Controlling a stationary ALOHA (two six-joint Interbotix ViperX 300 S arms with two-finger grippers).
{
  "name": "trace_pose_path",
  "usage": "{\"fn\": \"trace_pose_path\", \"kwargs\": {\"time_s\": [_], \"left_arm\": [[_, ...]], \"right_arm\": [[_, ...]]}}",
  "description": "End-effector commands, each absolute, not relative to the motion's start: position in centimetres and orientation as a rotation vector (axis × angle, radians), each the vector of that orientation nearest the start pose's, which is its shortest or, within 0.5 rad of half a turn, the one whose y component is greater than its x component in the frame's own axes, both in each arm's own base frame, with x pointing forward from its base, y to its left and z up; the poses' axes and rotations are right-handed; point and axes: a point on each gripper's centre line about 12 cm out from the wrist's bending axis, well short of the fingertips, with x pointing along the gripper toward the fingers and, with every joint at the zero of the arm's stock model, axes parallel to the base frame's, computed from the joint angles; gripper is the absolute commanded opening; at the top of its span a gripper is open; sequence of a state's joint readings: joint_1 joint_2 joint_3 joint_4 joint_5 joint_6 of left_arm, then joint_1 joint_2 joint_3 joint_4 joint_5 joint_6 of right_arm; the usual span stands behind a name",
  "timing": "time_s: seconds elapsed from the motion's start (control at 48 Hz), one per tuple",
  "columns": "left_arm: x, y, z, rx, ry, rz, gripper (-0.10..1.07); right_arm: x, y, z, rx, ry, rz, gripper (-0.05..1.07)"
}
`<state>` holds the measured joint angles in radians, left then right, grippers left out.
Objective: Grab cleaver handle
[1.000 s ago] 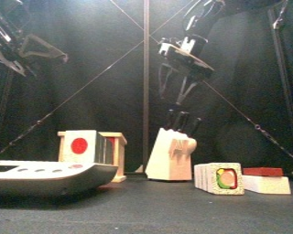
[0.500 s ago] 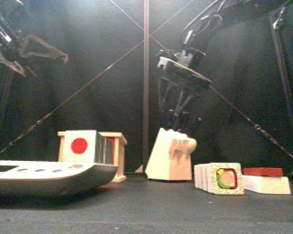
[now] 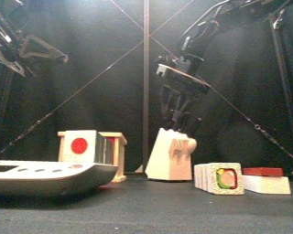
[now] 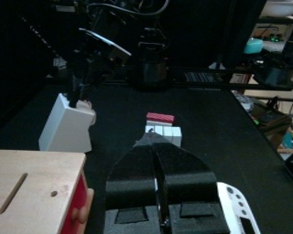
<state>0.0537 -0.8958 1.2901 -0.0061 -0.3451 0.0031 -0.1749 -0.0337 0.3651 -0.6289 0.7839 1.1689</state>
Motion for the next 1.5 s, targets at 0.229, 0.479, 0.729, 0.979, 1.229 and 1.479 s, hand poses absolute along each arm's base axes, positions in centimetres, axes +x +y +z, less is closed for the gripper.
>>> {"fn": "trace_pose_path", "kwargs": {"time_s": [0.229, 0.479, 0.729, 0.979, 1.229, 1.479], "left_arm": [[19.9, 1.2, 24.6, -0.002, 0.029, 0.058, -0.01], [19.9, 1.1, 24.6, -0.002, 0.029, 0.057, -0.02], [19.9, 1.2, 24.5, -0.002, 0.031, 0.058, -0.02], [19.9, 1.1, 24.5, -0.001, 0.031, 0.056, -0.02], [19.9, 1.2, 24.6, -0.002, 0.029, 0.058, -0.02], [19.9, 1.1, 24.6, -0.002, 0.029, 0.057, -0.02]], "right_arm": [[37.6, -12.6, 25.0, 0.499, 0.742, -0.889, 0.74], [37.8, -12.9, 24.9, 0.503, 0.741, -0.894, 0.73], [37.8, -13.1, 24.9, 0.504, 0.740, -0.898, 0.72], [37.8, -13.0, 24.8, 0.502, 0.743, -0.897, 0.65], [37.9, -13.1, 24.7, 0.502, 0.745, -0.898, 0.54], [38.0, -13.1, 24.8, 0.505, 0.744, -0.897, 0.52]]}}
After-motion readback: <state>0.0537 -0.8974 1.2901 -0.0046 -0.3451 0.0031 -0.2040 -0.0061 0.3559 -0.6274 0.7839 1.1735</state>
